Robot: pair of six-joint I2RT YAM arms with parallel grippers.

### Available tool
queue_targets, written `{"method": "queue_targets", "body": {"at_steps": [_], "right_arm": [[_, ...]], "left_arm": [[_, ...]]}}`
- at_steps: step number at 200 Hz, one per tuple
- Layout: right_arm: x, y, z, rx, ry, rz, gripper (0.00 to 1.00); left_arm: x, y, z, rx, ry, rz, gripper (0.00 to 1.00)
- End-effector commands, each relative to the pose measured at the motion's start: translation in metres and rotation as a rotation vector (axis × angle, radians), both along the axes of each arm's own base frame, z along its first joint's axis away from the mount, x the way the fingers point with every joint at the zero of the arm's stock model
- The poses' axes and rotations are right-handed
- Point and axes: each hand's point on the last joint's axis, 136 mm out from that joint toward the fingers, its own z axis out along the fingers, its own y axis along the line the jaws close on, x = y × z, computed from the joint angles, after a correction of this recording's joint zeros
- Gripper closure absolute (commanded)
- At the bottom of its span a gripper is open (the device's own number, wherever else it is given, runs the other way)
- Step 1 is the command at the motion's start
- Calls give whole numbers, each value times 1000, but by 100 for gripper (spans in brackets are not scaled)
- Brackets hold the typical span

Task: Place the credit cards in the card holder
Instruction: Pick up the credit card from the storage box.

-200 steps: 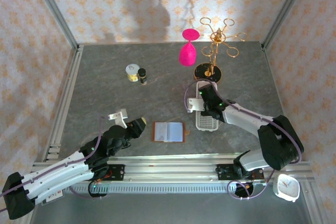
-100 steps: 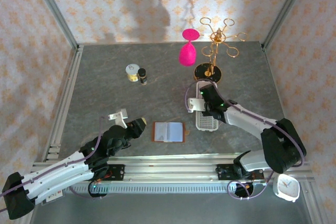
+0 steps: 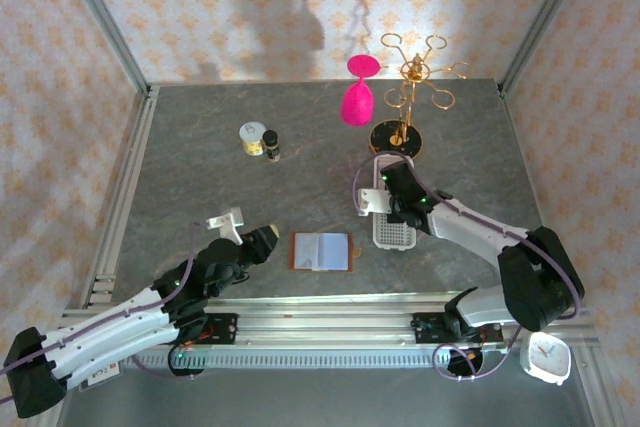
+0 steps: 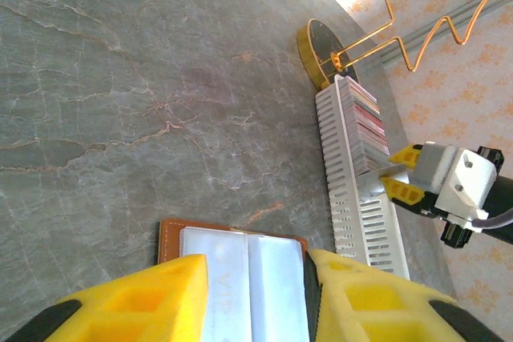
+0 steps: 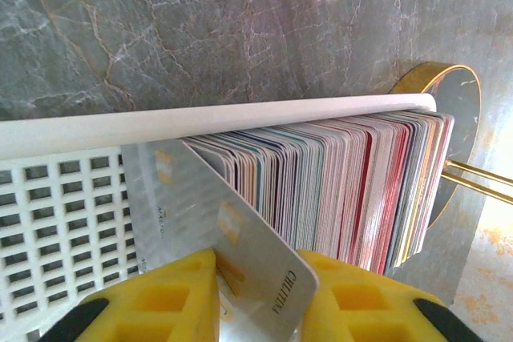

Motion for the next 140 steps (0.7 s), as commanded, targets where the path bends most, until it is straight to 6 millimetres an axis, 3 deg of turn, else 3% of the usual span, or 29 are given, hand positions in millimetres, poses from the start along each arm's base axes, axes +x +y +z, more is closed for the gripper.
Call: {"method": "queue_targets", "body": {"at_steps": [1, 52, 87, 118, 140], "right_arm": [[8, -1, 26, 35, -66, -30, 78], [-5, -5, 32, 55, -49, -32, 91], [-38, 4, 24, 76, 77, 29, 97], [-69, 23, 50, 205, 122, 84, 100], [-80, 41, 81, 386, 101, 71, 100]], "left_arm": [[-1, -2, 1, -8, 6, -7, 63], [0, -3, 4, -7, -5, -11, 63], [1, -1, 10, 36, -29, -17, 63], [4, 0, 24, 55, -81, -15, 61], [6, -3, 38, 74, -122, -32, 60]]}}
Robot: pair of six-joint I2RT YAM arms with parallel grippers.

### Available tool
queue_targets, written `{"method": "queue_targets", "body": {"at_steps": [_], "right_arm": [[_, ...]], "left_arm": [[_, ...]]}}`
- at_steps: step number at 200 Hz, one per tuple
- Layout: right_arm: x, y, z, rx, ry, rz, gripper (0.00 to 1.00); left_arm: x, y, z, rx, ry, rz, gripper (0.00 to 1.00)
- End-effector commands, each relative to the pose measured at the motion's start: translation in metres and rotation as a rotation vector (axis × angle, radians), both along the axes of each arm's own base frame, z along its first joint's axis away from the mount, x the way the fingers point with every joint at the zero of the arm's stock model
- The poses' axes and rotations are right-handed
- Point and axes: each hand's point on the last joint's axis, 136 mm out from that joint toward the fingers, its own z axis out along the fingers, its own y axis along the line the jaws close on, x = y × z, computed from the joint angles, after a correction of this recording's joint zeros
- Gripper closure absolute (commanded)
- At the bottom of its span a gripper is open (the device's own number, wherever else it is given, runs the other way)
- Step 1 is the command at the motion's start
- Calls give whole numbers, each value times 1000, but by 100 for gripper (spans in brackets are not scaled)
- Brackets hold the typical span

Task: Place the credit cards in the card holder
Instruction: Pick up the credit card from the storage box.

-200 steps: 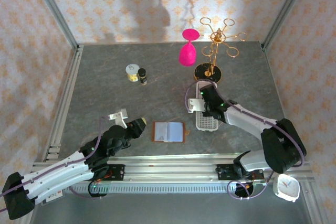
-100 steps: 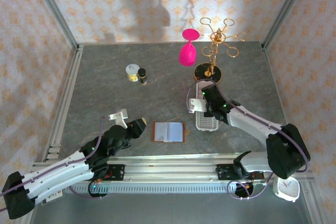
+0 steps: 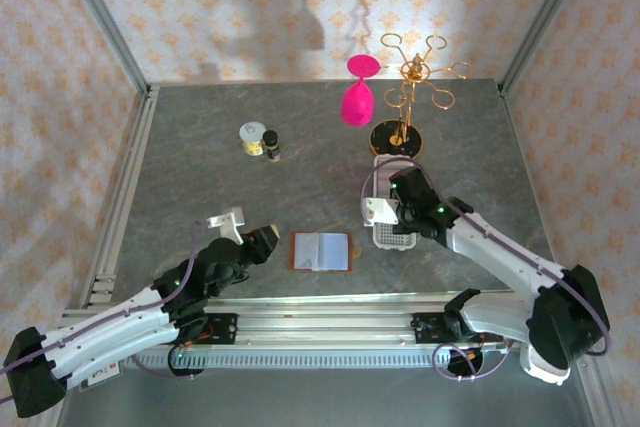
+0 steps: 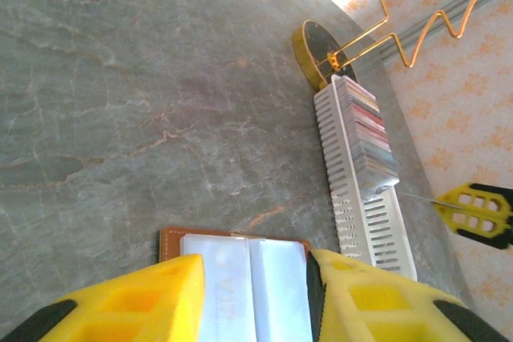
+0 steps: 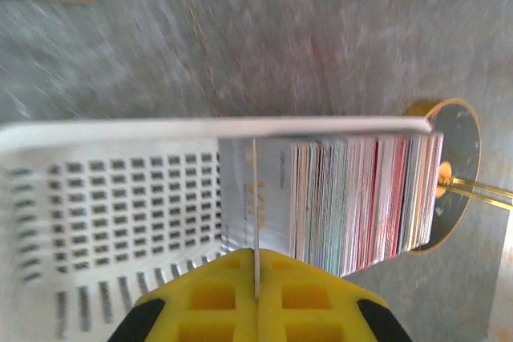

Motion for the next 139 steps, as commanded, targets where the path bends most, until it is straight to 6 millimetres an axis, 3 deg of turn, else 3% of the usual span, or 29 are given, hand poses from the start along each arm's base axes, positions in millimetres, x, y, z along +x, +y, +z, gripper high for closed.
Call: {"method": "queue_targets", "body": {"at_steps": [1, 45, 78, 102, 139], "right_arm": [[-19, 21, 38, 209, 31, -17, 100], [-51, 65, 123, 765, 42, 56, 100], [-60, 65, 192, 1307, 89, -39, 100], [-52, 57, 214, 1560, 279, -240, 100], [-63, 75, 217, 1656, 605, -274, 100]], "left_arm": [[4, -2, 29, 30, -80, -12, 59], [10, -27, 64, -26, -166, -91, 55], [11, -59, 99, -109, -217, -206, 52], [8, -80, 120, -170, -253, -291, 51], [-4, -104, 153, -297, -334, -423, 50]]}}
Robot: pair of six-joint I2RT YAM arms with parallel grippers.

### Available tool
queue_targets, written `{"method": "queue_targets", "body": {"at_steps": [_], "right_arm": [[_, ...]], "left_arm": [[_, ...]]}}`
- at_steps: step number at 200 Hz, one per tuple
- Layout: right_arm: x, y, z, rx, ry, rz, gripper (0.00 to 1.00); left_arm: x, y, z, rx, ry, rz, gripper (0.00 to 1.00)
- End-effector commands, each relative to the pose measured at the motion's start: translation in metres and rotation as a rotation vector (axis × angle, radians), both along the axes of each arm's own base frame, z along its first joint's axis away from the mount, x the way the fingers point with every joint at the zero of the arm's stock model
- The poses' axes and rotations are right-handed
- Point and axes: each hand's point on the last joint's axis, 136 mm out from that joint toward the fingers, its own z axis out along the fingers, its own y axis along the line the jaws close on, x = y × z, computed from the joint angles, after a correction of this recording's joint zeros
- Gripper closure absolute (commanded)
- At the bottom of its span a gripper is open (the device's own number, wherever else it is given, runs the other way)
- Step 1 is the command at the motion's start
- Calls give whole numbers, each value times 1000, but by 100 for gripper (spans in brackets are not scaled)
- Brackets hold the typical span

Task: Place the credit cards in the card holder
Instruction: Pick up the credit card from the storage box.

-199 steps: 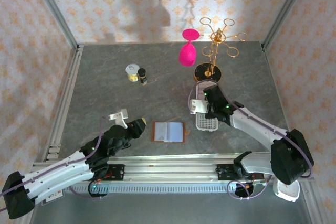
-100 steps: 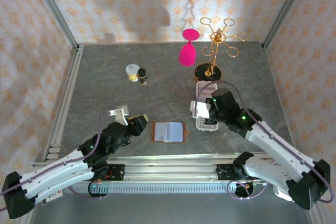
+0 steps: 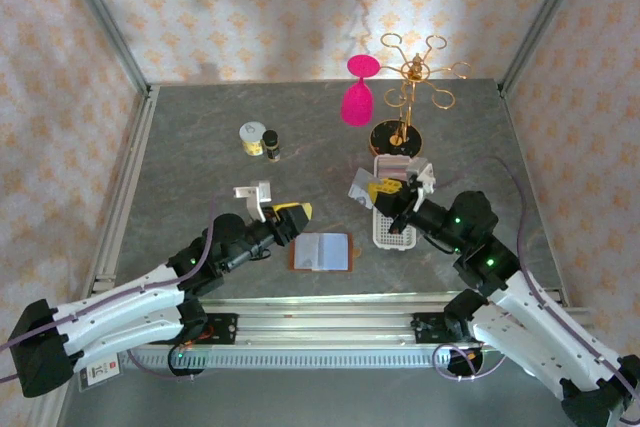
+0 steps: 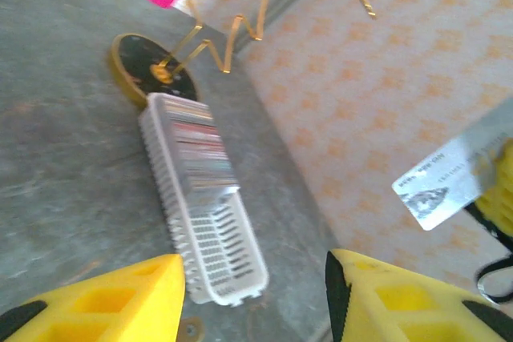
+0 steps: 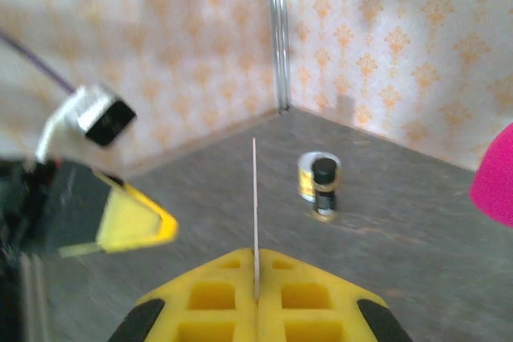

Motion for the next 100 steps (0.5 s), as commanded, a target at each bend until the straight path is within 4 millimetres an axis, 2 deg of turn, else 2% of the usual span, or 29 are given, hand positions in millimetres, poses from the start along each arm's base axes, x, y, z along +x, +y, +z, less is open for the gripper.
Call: {"method": "queue_targets", "body": {"at_steps": [1, 19, 39, 72, 100], "right_arm": [[-13, 11, 32, 252, 191, 116, 100], [-10, 14, 29, 277, 272, 118, 100], [-6, 19, 28, 319, 358, 129, 100], [-10, 32, 34, 366, 413, 224, 100], [-12, 35, 39, 406, 405, 255, 100]], "left_arm": [[-16, -23, 56, -153, -128, -148, 50], [-23, -27, 71, -206, -177, -193, 50], [-24, -25, 80, -246, -207, -194, 49], [-19, -30, 77, -215, -186, -182, 49], [-15, -32, 72, -210, -151, -174, 49]]}}
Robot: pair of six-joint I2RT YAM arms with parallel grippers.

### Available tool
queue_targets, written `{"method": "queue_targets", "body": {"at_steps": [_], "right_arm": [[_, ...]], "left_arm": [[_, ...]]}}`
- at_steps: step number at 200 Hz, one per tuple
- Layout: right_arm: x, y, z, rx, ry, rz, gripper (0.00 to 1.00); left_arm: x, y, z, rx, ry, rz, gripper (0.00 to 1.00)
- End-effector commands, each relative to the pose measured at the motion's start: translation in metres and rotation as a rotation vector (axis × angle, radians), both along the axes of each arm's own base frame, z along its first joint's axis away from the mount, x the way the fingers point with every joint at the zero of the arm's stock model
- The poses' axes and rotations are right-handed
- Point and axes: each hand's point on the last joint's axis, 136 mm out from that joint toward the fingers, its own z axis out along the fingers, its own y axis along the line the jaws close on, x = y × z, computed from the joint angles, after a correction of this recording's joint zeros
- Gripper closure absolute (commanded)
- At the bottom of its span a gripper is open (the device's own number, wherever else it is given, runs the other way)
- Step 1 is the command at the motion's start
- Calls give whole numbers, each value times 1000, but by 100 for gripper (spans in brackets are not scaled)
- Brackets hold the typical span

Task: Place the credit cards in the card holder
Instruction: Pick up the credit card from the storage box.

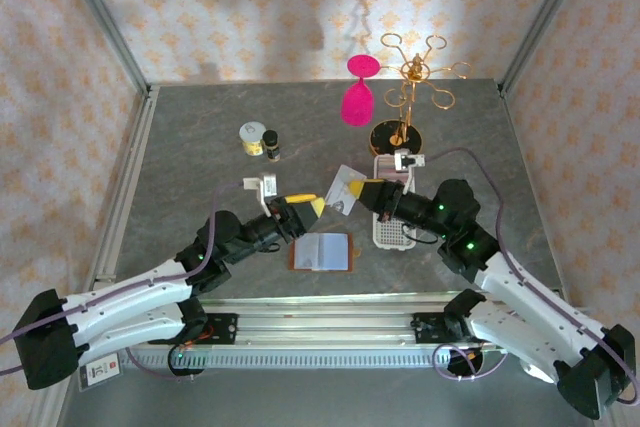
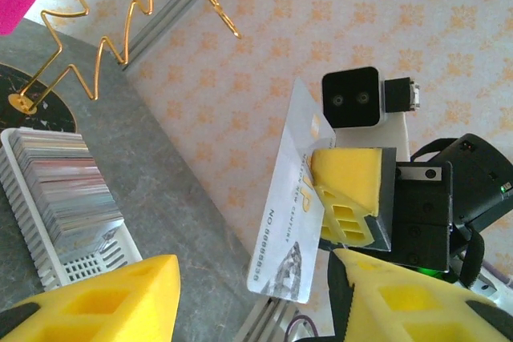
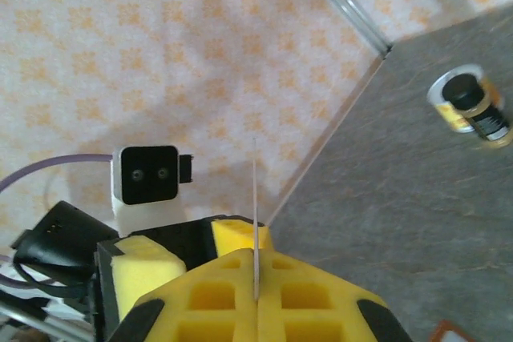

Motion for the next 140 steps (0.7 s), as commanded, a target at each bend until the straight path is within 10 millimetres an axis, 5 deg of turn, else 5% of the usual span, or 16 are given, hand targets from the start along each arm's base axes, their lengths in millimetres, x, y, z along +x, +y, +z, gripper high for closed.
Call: {"method": "queue_targets", "body": {"at_steps": [1, 76, 140], "right_arm": [[-14, 2, 39, 129, -54, 60, 100], [-11, 10, 32, 147, -10, 75, 100], [-4, 6, 32, 170, 10, 25, 100]], "left_arm": [[-4, -5, 19, -46, -17, -28, 49], [-16, -15, 33, -199, 31, -141, 61], [-24, -12, 42, -253, 32, -161, 100]]}}
